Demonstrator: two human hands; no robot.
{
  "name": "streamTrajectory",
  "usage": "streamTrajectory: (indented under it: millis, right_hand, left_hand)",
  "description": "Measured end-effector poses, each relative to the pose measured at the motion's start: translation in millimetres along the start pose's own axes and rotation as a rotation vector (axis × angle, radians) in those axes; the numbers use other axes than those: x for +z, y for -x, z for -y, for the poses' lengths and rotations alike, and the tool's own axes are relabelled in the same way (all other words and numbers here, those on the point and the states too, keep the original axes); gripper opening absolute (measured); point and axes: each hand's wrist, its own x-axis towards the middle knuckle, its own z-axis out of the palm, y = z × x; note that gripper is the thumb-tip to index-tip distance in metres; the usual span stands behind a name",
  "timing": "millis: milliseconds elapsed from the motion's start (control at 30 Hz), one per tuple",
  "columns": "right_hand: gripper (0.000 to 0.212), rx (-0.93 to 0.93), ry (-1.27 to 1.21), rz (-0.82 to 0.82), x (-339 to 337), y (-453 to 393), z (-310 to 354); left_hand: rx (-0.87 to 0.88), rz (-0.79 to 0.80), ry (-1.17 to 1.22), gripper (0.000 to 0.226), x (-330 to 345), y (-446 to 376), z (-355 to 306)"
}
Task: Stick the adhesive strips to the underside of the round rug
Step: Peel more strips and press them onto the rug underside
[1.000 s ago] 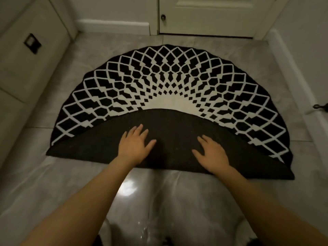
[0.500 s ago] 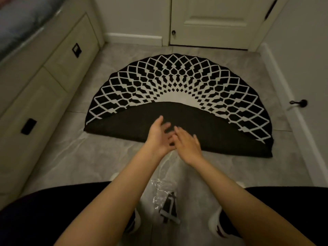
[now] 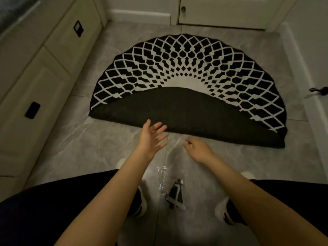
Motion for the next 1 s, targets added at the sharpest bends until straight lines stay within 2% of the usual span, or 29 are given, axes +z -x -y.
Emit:
streamTrajectory:
  millis: [67,167,300,433,600,800,900,1000]
  right_hand:
    - [0.034,-0.056,0.001,0.076,26.2,6.7,-8.3]
    - [0.037,-0.119,0.061,0.197,57.2,9.6,-18.4]
    - [0.038,-0.061,0.081,0.329,93.1,0.4,-34.3]
    - [0.037,0.003,0.045,0.331,102.2,-11.8,-49.8]
    - [0.035,0.012,-0.019,0.281,93.4,-27.1,-67.1]
    - [0.028,0.056,-0.092,0.24,75.8,-39.7,-69.5]
    - [0.042,0.055,-0.162,0.145,58.5,-37.9,-61.2]
    - [0.065,-0.024,-0.094,-0.014,32.9,-38.4,-43.9]
  left_hand:
    - [-0.077,-0.084,-0.045,0.053,-30.3,-20.0,19.6]
    - [-0.157,-0.174,-0.165,0.045,-67.6,-45.8,47.7]
    - [-0.256,-0.331,-0.444,0.033,-90.9,-72.9,86.7]
    - [-0.239,-0.314,-0.642,0.027,-91.6,-87.4,133.1]
    - [-0.374,-0.217,-0.568,0.028,-88.9,-97.4,174.2]
    - [-0.19,-0.38,-0.558,0.008,-70.1,-104.4,164.1]
    - [-0.07,-0.299,-0.532,0.021,-53.1,-102.8,135.3]
    - [0.049,-0.187,-0.607,0.029,-33.4,-96.9,99.3]
